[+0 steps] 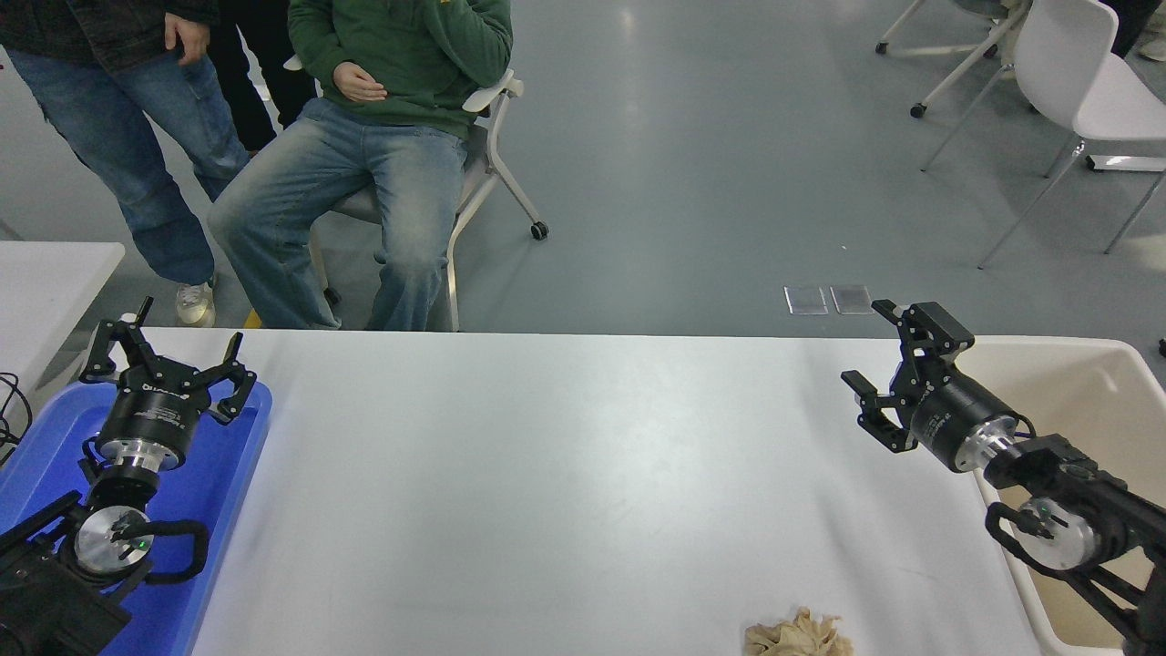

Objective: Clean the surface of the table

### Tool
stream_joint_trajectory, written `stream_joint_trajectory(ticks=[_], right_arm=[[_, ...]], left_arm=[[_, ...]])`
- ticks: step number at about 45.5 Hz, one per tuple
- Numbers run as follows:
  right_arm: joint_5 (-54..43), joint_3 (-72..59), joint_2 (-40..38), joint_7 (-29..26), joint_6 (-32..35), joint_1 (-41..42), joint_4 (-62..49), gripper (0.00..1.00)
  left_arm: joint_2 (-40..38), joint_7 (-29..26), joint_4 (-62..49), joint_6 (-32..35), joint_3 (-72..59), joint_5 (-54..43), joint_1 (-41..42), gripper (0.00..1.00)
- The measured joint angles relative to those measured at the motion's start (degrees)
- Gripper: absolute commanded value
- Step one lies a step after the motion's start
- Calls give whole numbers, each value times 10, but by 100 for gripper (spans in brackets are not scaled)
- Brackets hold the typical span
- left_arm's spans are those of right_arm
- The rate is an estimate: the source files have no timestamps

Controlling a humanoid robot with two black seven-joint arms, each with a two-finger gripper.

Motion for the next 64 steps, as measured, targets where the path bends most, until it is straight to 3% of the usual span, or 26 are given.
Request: stream_joint_trajectory(ticks=[29,48,64], right_arm=[[-323,-123,-236,0,3,-2,173,100],[-482,-183,-284,0,3,-5,236,100],[-577,-247,-271,-4,1,-6,252,100]], left_arm=[[0,0,0,0,0,0,0,100],[0,0,0,0,0,0,0,100],[0,0,0,0,0,0,0,100]])
